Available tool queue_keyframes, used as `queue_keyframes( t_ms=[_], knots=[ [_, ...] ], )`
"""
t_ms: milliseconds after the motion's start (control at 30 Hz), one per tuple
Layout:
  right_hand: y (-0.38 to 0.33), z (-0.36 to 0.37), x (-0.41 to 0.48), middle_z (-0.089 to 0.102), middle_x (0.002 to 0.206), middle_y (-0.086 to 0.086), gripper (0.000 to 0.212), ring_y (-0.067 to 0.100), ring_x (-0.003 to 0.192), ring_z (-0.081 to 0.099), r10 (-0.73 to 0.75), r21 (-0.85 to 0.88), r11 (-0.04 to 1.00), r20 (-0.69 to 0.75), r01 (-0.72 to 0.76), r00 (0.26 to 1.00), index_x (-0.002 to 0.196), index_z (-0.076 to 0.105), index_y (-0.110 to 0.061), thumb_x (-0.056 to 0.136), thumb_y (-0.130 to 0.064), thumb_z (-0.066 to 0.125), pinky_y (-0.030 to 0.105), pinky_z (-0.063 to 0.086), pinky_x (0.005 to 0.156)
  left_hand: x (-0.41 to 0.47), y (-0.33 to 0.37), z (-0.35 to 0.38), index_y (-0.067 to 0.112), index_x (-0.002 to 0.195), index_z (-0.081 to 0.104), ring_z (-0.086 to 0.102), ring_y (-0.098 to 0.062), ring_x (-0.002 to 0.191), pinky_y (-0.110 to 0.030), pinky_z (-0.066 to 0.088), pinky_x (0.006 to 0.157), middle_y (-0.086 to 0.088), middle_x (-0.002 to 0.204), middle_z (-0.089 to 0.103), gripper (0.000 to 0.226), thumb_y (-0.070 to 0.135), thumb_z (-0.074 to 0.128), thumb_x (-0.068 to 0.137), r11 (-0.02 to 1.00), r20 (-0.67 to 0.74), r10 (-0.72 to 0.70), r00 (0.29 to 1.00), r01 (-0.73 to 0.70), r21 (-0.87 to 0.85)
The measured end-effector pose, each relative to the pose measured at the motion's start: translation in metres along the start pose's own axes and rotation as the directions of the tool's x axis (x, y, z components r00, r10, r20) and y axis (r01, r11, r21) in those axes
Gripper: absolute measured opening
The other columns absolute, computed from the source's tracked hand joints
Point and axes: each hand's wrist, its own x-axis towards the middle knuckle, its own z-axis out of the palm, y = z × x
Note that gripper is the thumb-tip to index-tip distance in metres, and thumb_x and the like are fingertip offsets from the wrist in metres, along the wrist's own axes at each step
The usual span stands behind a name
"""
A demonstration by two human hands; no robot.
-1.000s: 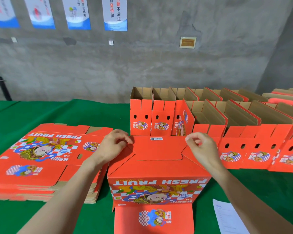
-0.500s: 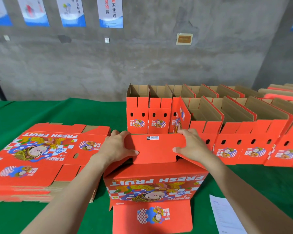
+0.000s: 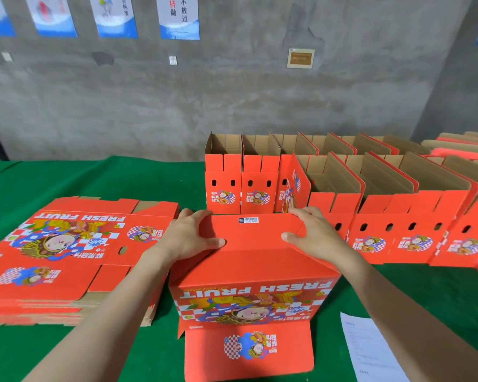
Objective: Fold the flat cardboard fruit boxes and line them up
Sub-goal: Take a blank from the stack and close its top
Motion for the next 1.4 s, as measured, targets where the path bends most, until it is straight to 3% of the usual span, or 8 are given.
queue_keyframes(
  t_ms=[200, 300, 433, 533, 767, 1000, 1200, 1400],
  knots=[
    [0.012, -0.005, -0.005, 0.029, 0.154, 0.001, 0.056, 0.020, 0.141, 0.027, 0.204, 0.530, 0.829, 0.008, -0.177, 0.979, 0.147, 0.032, -0.026, 0.097, -0.041, 0.050, 0.032, 0.025, 0.107, -0.015, -0.018, 0.004, 0.022, 0.145, 0.035, 0.048, -0.019, 0.126, -0.031, 0.037, 0.106, -0.011, 0.140, 0.044, 0.070, 0.029, 0.070, 0.085, 0.858, -0.094, -0.155, 0.983, 0.087, -0.506],
    [0.018, 0.001, -0.012, 0.046, 0.144, 0.004, 0.062, 0.025, 0.132, 0.044, 0.409, 0.685, 0.591, 0.201, -0.426, 0.890, 0.143, 0.039, -0.023, 0.093, -0.060, 0.039, 0.039, 0.034, 0.107, -0.026, -0.024, 0.004, 0.020, 0.123, 0.056, 0.070, -0.011, 0.077, -0.024, 0.055, 0.066, -0.009, 0.110, 0.070, 0.036, 0.023, 0.065, 0.089, 0.579, 0.060, -0.204, 0.977, 0.170, -0.797],
    [0.031, 0.012, -0.028, 0.075, 0.085, 0.007, 0.066, 0.025, 0.081, 0.071, 0.465, 0.743, 0.401, 0.338, -0.535, 0.818, 0.110, 0.060, -0.025, 0.082, -0.078, 0.033, 0.037, 0.056, 0.068, -0.031, -0.032, 0.001, 0.032, 0.124, 0.053, 0.070, -0.008, 0.075, -0.026, 0.056, 0.067, 0.002, 0.100, 0.073, 0.036, 0.039, 0.060, 0.089, 0.613, 0.126, -0.197, 0.972, 0.223, -0.758],
    [0.040, 0.024, -0.043, 0.075, 0.085, 0.009, 0.064, 0.030, 0.086, 0.070, 0.401, 0.689, 0.459, 0.403, -0.561, 0.823, 0.097, 0.064, -0.024, 0.082, -0.079, 0.035, 0.046, 0.054, 0.075, -0.039, -0.035, -0.005, 0.051, 0.122, 0.037, 0.067, -0.005, 0.081, -0.031, 0.052, 0.076, 0.016, 0.096, 0.067, 0.043, 0.050, 0.060, 0.086, 0.718, 0.114, -0.176, 0.978, 0.207, -0.664],
    [0.027, 0.001, -0.053, 0.072, 0.107, 0.000, 0.057, 0.019, 0.099, 0.069, 0.130, 0.815, 0.438, 0.360, -0.379, 0.924, 0.106, 0.068, -0.045, 0.079, -0.079, 0.031, 0.034, 0.057, 0.070, -0.064, -0.032, -0.047, 0.034, 0.100, 0.059, 0.049, -0.020, 0.089, -0.026, 0.032, 0.069, -0.003, 0.094, 0.059, 0.023, 0.051, 0.055, 0.085, 0.687, -0.079, -0.110, 0.991, 0.019, -0.726],
    [0.005, -0.013, -0.044, 0.070, 0.060, 0.004, 0.074, 0.018, 0.054, 0.069, 0.187, 0.869, 0.299, 0.351, -0.393, 0.918, 0.052, 0.073, -0.022, 0.088, -0.071, 0.031, 0.025, 0.052, 0.045, -0.080, -0.024, -0.091, 0.036, 0.093, 0.058, 0.044, -0.014, 0.068, -0.023, 0.036, 0.053, 0.000, 0.079, 0.053, 0.021, 0.052, 0.047, 0.087, 0.700, -0.265, 0.175, 0.948, -0.309, -0.644],
    [-0.013, -0.003, -0.043, 0.067, 0.109, 0.011, 0.043, 0.029, 0.096, 0.064, 0.193, 0.887, 0.255, 0.345, -0.386, 0.919, 0.118, 0.064, -0.011, 0.094, -0.043, 0.046, 0.046, 0.050, 0.092, -0.070, -0.028, -0.085, 0.022, 0.074, 0.050, 0.041, 0.002, 0.050, -0.012, 0.033, 0.043, 0.014, 0.063, 0.049, 0.024, 0.022, 0.046, 0.097, 0.559, -0.336, 0.075, 0.939, -0.319, -0.765],
    [-0.013, -0.011, -0.049, 0.073, 0.087, 0.005, 0.015, 0.019, 0.078, 0.070, 0.106, 0.936, 0.262, 0.215, -0.236, 0.971, 0.090, 0.068, -0.012, 0.079, -0.020, 0.062, 0.042, 0.051, 0.073, -0.058, -0.059, -0.063, 0.021, 0.091, 0.059, 0.054, 0.000, 0.053, -0.012, 0.041, 0.046, 0.007, 0.077, 0.063, 0.037, -0.013, 0.044, 0.086, 0.557, -0.271, -0.037, 0.962, -0.205, -0.805]
  ],
)
